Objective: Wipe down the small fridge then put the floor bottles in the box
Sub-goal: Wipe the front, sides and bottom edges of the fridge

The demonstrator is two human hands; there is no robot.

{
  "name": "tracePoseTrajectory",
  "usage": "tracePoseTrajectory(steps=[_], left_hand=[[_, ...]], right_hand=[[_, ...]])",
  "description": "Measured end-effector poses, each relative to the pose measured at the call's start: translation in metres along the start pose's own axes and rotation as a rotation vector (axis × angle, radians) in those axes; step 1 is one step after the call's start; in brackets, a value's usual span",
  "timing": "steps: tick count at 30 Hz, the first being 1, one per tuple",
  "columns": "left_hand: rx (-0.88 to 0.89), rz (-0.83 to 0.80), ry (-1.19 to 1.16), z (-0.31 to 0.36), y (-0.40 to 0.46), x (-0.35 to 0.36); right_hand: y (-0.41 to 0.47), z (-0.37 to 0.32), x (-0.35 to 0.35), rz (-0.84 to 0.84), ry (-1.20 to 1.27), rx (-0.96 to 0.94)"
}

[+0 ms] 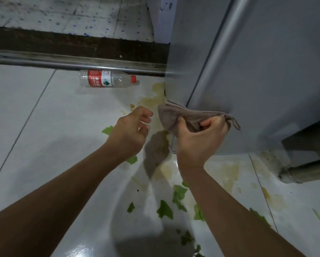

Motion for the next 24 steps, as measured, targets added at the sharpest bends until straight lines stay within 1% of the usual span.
tracePoseTrajectory(steps=[2, 4, 6, 8, 10, 13, 14, 15, 17, 20, 22, 24], left_hand=[[-0.026, 0.008, 0.004, -0.003, 0.000, 0.001], [-0.061, 0.001, 0.005, -0.006, 0.000, 0.005], [-0.077, -0.015, 0.023, -0.008, 0.000, 0.008], [-0.070, -0.032, 0.051, -0.010, -0.001, 0.013], [-0.060, -0.048, 0.058, -0.010, -0.004, 0.016], [-0.054, -0.065, 0.048, -0.007, -0.006, 0.018], [-0.044, -0.064, 0.040, -0.006, -0.006, 0.018], [-0.035, -0.061, 0.035, -0.004, -0.005, 0.018], [-0.023, -0.051, 0.030, 0.000, -0.004, 0.018], [0.006, -0.034, 0.017, 0.006, -0.002, 0.022], [0.016, -0.019, 0.008, 0.010, 0.001, 0.026], [0.020, 0.009, 0.000, 0.014, 0.005, 0.029]], right_hand=[[-0.012, 0.014, 0.010, -0.025, -0.059, 0.017], [-0.023, 0.033, 0.019, -0.048, -0.077, 0.145], [-0.032, 0.048, 0.031, -0.032, -0.057, 0.277], [-0.039, 0.056, 0.042, 0.003, -0.039, 0.338], [-0.046, 0.069, 0.052, 0.002, -0.049, 0.402], [-0.053, 0.087, 0.059, -0.100, -0.009, 0.653], [-0.053, 0.092, 0.060, -0.132, 0.007, 0.709], [-0.053, 0.093, 0.059, -0.156, 0.011, 0.714], [-0.049, 0.090, 0.053, -0.170, 0.014, 0.627], [-0.037, 0.078, 0.040, -0.111, 0.105, 0.479], [-0.030, 0.071, 0.030, -0.081, 0.154, 0.424], [-0.024, 0.069, 0.024, -0.090, 0.157, 0.383]])
Point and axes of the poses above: each hand's wrist, its own y-axis towards the middle knuckle, its own x-axis out of the palm, z = x × y, the point moved 3 cm from there along y, towards the middle knuckle
